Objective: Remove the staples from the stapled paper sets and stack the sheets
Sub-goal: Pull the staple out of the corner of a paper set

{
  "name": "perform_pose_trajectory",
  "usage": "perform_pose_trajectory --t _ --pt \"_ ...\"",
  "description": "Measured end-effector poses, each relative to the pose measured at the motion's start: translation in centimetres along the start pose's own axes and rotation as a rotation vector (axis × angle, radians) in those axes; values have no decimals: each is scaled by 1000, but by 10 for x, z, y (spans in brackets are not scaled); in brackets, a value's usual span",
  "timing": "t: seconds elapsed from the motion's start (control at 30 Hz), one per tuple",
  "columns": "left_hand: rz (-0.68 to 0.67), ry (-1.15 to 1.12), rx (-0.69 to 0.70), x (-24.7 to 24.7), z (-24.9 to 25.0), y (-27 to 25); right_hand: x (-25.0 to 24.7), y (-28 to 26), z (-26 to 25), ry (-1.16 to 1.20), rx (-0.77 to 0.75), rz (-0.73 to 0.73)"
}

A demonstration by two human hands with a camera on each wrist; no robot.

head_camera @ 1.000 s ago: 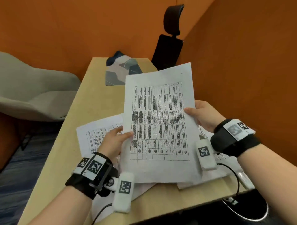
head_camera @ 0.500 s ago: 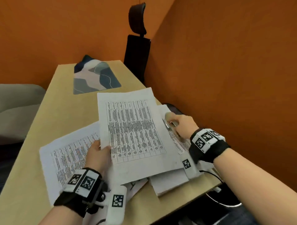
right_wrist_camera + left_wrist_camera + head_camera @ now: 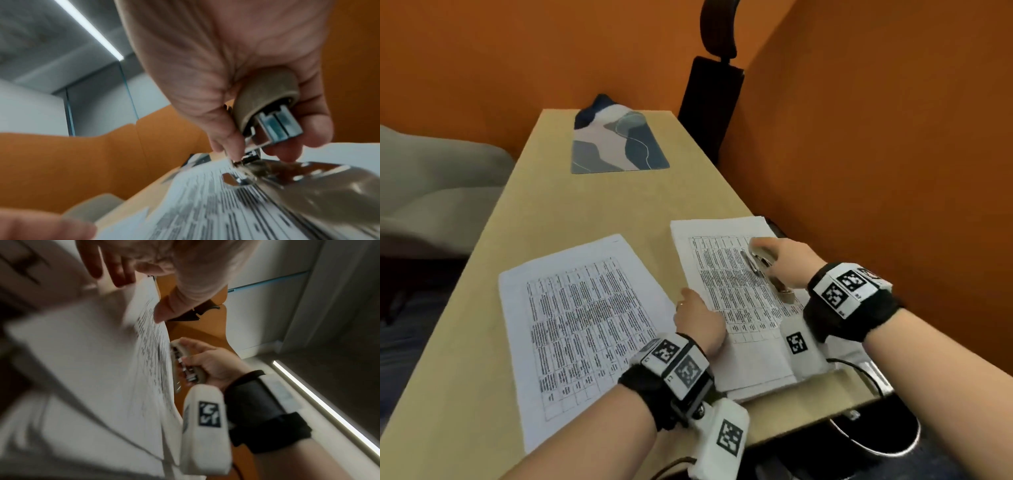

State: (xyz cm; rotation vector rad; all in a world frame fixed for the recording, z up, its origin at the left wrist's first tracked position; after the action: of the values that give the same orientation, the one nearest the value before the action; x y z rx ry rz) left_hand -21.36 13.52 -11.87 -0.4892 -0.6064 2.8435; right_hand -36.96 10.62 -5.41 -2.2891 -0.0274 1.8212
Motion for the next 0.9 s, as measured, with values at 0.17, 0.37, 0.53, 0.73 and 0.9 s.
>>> perform_pose_trajectory --t 0.17,0.37,0.53,0.73,0.9 --pt "166 111 -58 -72 -6 12 21 21 -31 -383 67 -123" --pt "422 217 -254 -198 -27 50 26 39 -146 -282 -228 -147" --pt "441 271 -353 -231 -57 71 66 60 -190 -308 -257 -387" --pt "452 67 -342 -242 -64 73 88 74 -188 -331 -195 -386" --pt "452 -62 -184 -249 -59 44 90 73 -184 -249 -145 -369"
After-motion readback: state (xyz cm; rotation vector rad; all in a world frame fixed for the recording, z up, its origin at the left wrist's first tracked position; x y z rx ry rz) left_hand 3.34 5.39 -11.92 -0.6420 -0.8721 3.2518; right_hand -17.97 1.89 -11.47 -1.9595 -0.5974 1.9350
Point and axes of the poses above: each hand's wrist, its own y-axis towards the middle knuckle, its own x-axis out of the palm, z = x × y, the point moved 3 cm from there along y, towards the middle knuckle, and after that the axes turned 7 degrees about -y, right-handed, at the moved point
